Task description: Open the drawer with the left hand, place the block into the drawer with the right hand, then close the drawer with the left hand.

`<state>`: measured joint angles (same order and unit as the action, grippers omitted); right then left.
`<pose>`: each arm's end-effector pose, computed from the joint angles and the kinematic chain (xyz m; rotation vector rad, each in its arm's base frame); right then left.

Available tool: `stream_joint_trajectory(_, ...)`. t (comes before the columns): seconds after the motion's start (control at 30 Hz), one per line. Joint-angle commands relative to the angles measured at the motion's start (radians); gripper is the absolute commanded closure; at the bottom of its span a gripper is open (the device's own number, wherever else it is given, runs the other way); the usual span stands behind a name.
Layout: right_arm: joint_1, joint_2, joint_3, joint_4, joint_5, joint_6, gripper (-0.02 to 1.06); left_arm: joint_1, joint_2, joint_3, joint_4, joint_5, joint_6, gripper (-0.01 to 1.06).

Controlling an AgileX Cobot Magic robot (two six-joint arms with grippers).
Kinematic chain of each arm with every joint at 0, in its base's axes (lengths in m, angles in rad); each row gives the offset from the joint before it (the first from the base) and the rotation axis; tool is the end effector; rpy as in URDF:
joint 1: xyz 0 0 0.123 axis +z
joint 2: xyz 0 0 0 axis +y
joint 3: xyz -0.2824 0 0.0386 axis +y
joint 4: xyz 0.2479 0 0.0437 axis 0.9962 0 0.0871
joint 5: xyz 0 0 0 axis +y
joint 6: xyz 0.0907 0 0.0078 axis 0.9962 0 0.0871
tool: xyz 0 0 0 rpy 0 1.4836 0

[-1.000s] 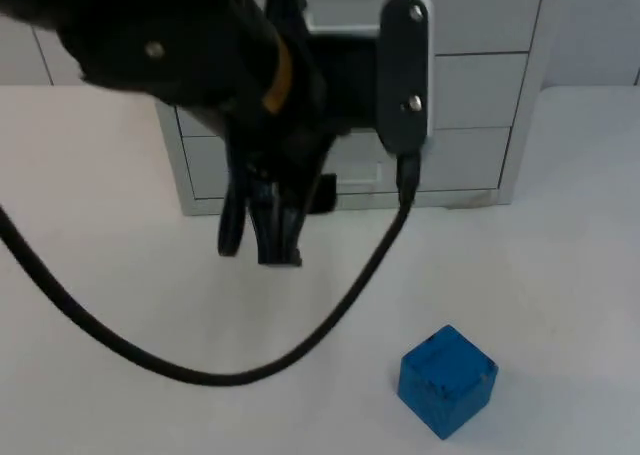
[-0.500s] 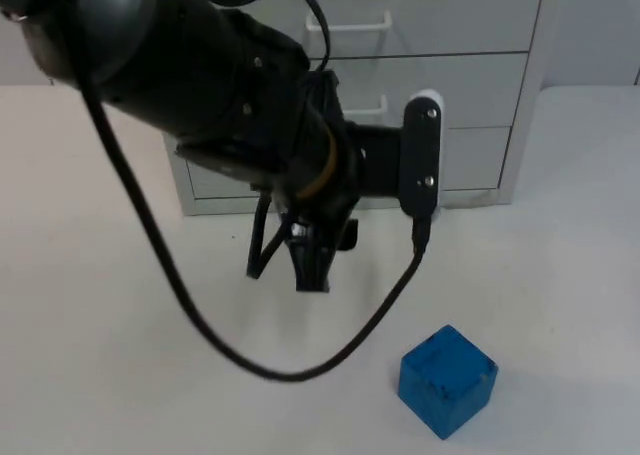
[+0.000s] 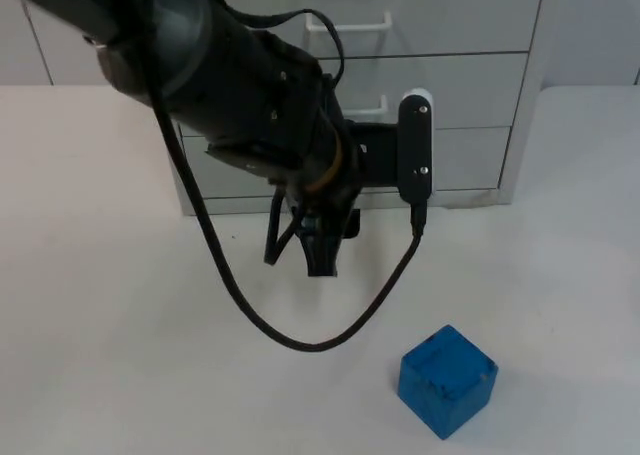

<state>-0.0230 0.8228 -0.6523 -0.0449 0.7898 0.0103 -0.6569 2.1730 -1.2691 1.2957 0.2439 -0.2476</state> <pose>0.1462 -0.0063 0.2875 0.0162 2.4436 -0.0587 0.3579 -0.2491 0.0976 1.7871 1.7134 0.4545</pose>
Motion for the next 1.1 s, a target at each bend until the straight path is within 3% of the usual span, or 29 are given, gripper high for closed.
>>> stream_joint_trajectory(0.0, -0.002, -0.002, -0.002, -0.005, -0.013, 0.001, -0.01, 0.008, 0.011, -0.011, 0.004, -0.010, -0.015, 0.50)
stream_joint_trajectory(0.57, -0.002, -0.002, -0.002, 0.005, -0.019, 0.007, -0.01, 0.019, 0.083, -0.073, 0.001, 0.002, -0.026, 0.51)
stream_joint_trajectory(0.6, -0.002, -0.002, -0.002, 0.005, -0.019, 0.007, -0.01, 0.019, 0.087, -0.073, 0.001, 0.002, -0.026, 0.53)
stream_joint_trajectory(0.73, -0.002, -0.002, -0.002, 0.009, -0.020, 0.007, -0.01, 0.019, 0.107, -0.073, -0.056, 0.012, -0.026, 0.94)
stream_joint_trajectory(0.77, -0.002, -0.002, -0.002, 0.009, -0.020, 0.007, -0.01, 0.019, 0.107, -0.073, -0.056, 0.012, -0.026, 0.94)
stream_joint_trajectory(0.8, -0.002, -0.002, -0.002, 0.016, -0.021, 0.007, -0.01, 0.019, 0.106, -0.073, -0.058, 0.020, -0.026, 1.06)
stream_joint_trajectory(1.07, -0.002, -0.002, -0.002, 0.023, -0.031, 0.001, -0.01, -0.040, 0.059, -0.037, -0.157, 0.123, 0.041, 1.05)
